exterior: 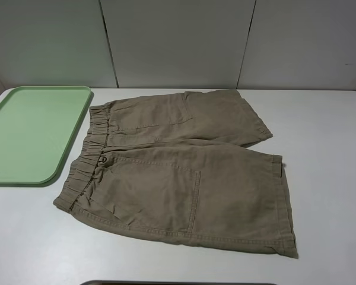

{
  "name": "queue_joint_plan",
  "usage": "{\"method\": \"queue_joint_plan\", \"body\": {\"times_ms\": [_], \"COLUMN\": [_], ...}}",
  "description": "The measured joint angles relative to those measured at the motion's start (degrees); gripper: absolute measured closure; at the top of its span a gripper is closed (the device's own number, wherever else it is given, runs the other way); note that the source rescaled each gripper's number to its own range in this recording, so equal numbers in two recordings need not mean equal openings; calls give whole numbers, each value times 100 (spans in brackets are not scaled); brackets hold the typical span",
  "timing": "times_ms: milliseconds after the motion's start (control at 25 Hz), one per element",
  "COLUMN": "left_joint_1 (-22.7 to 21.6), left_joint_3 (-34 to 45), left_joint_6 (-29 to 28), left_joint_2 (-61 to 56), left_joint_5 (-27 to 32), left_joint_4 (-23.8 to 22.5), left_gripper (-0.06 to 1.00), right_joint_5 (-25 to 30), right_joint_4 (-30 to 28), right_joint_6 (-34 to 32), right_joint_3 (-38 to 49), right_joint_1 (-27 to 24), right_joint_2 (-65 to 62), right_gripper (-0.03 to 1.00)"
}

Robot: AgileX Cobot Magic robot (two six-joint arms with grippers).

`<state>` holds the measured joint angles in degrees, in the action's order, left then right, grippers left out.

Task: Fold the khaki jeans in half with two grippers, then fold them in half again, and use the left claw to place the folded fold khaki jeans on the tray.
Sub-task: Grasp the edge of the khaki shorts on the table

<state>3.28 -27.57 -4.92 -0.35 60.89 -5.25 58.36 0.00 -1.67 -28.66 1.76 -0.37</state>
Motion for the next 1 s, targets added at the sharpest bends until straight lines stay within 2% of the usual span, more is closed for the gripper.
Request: {"method": "queue_joint_plan", "body": {"times_ms": [680,840,1000], "left_joint_1": [20,277,635], "left_joint_3": [0,0,0], "left_joint_6": [14,371,492], "left_joint_2": [0,0,0], "left_joint_5": [0,-124,-227], "left_joint_4": [-9,-557,-1261], "left_gripper": [-1,-1,-1], "right_joint_5": [0,0,0], "right_joint_4": [0,0,0], "right_joint_6": [0,0,0], "right_joint_3": [0,0,0], "right_joint_1": [0,0,0], "right_joint_2": [0,0,0], "right_gripper": [-3,-3,-3]}}
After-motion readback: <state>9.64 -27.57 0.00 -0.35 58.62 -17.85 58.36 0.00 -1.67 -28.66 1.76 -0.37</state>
